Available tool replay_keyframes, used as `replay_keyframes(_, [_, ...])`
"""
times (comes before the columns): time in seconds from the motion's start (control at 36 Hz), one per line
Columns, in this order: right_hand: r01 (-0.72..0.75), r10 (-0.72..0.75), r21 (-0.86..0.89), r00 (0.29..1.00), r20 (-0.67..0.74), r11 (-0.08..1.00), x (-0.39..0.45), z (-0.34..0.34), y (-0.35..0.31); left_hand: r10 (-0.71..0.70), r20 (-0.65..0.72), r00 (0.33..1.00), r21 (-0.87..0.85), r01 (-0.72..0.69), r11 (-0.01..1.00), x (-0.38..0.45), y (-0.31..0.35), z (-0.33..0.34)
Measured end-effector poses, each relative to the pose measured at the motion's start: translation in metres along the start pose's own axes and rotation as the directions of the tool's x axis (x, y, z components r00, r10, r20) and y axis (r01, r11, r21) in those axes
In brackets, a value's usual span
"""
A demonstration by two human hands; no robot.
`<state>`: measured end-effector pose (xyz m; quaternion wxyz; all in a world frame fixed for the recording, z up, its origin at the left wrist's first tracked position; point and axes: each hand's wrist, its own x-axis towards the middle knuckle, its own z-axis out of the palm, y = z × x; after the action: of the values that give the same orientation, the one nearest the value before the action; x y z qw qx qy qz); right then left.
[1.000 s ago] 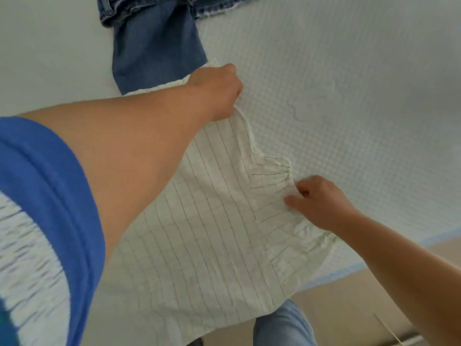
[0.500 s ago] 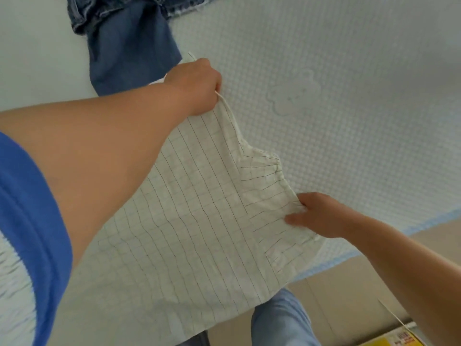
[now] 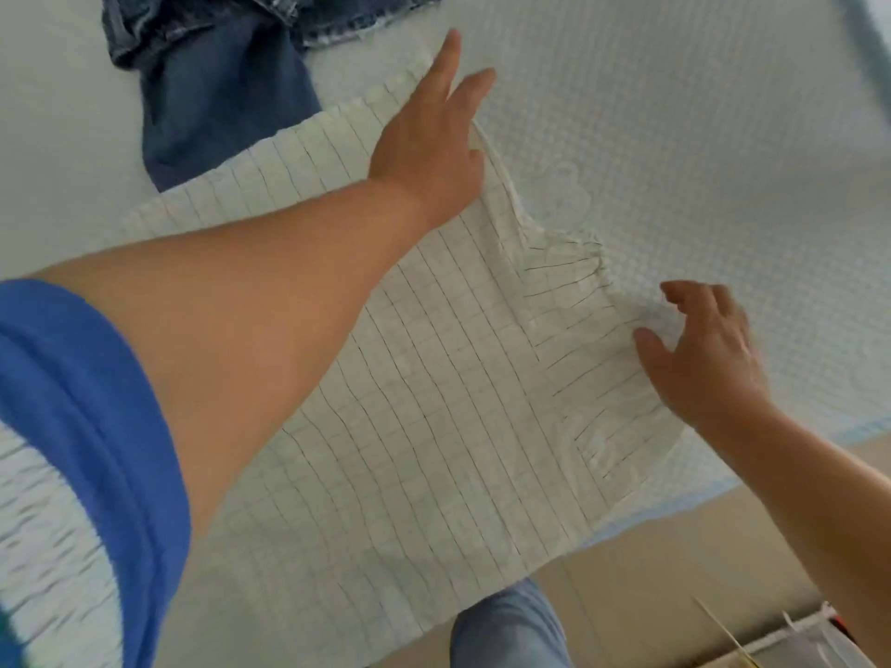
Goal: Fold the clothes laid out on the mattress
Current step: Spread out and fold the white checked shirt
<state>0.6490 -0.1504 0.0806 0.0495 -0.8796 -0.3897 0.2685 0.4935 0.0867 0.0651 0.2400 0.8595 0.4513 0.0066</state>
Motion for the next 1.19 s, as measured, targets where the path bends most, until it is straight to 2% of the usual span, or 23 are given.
replay_keyframes(0.06, [0.145, -0.146, -0.021, 0.984, -0.098, 0.989, -0.008, 0.005, -0.014, 0.026, 0.061, 0.998, 0.035, -0.028, 0.999, -0.019, 0.002, 0.008])
replay_keyframes(0.08, [0.238, -0.241, -0.037, 0.965, -0.103, 0.971, -0.012, 0.01, -0.022, 0.021, 0.096, 0.995, 0.072, -0.028, 0.997, -0.031, 0.0, 0.013])
replay_keyframes(0.17, [0.511, -0.512, -0.084, 0.859, 0.017, 0.855, -0.02, 0.032, -0.049, 0.002, 0.181, 0.984, 0.215, -0.041, 0.976, -0.072, -0.013, 0.034])
replay_keyframes(0.22, [0.614, -0.596, -0.139, 0.789, 0.15, 0.777, -0.015, 0.046, -0.057, -0.03, 0.21, 0.977, 0.285, -0.032, 0.958, -0.094, -0.022, 0.048])
replay_keyframes(0.28, [0.593, -0.553, -0.212, 0.803, 0.223, 0.776, 0.001, 0.055, -0.054, -0.081, 0.214, 0.974, 0.341, 0.003, 0.94, -0.102, -0.036, 0.057])
replay_keyframes(0.36, [0.508, -0.461, -0.29, 0.86, 0.218, 0.811, 0.022, 0.058, -0.039, -0.108, 0.193, 0.975, 0.362, 0.032, 0.932, -0.088, -0.058, 0.059])
replay_keyframes(0.47, [0.499, -0.44, -0.331, 0.865, 0.241, 0.801, 0.02, 0.061, -0.042, -0.083, 0.208, 0.975, 0.322, 0.012, 0.947, -0.071, -0.066, 0.054])
replay_keyframes(0.61, [0.456, -0.444, -0.265, 0.889, 0.107, 0.849, 0.0, 0.057, -0.076, -0.087, 0.156, 0.984, 0.141, 0.065, 0.988, -0.103, -0.052, 0.038])
replay_keyframes(0.69, [0.514, -0.504, -0.2, 0.858, 0.098, 0.835, -0.023, 0.062, -0.106, -0.127, 0.1, 0.987, 0.04, 0.123, 0.992, -0.151, -0.057, 0.028])
replay_keyframes(0.78, [0.602, -0.572, -0.161, 0.797, 0.194, 0.782, -0.053, 0.076, -0.139, -0.281, 0.069, 0.957, 0.009, 0.281, 0.96, -0.213, -0.083, 0.021])
replay_keyframes(0.89, [0.755, -0.664, -0.143, 0.636, 0.392, 0.639, -0.093, 0.105, -0.186, -0.493, -0.012, 0.87, 0.051, 0.493, 0.869, -0.3, -0.14, 0.009])
replay_keyframes(1.0, [0.866, -0.717, -0.13, 0.476, 0.509, 0.483, -0.113, 0.15, -0.232, -0.67, -0.053, 0.741, 0.113, 0.671, 0.733, -0.369, -0.208, 0.003])
replay_keyframes(1.03, [0.875, -0.716, -0.14, 0.463, 0.522, 0.464, -0.113, 0.162, -0.241, -0.713, -0.029, 0.701, 0.137, 0.709, 0.692, -0.385, -0.225, 0.004])
replay_keyframes(1.08, [0.864, -0.675, -0.195, 0.488, 0.553, 0.465, -0.108, 0.183, -0.253, -0.76, 0.028, 0.65, 0.186, 0.743, 0.642, -0.411, -0.251, 0.008])
replay_keyframes(1.19, [0.832, -0.633, -0.335, 0.554, 0.541, 0.442, -0.104, 0.203, -0.254, -0.721, 0.046, 0.691, 0.159, 0.708, 0.688, -0.431, -0.278, 0.017])
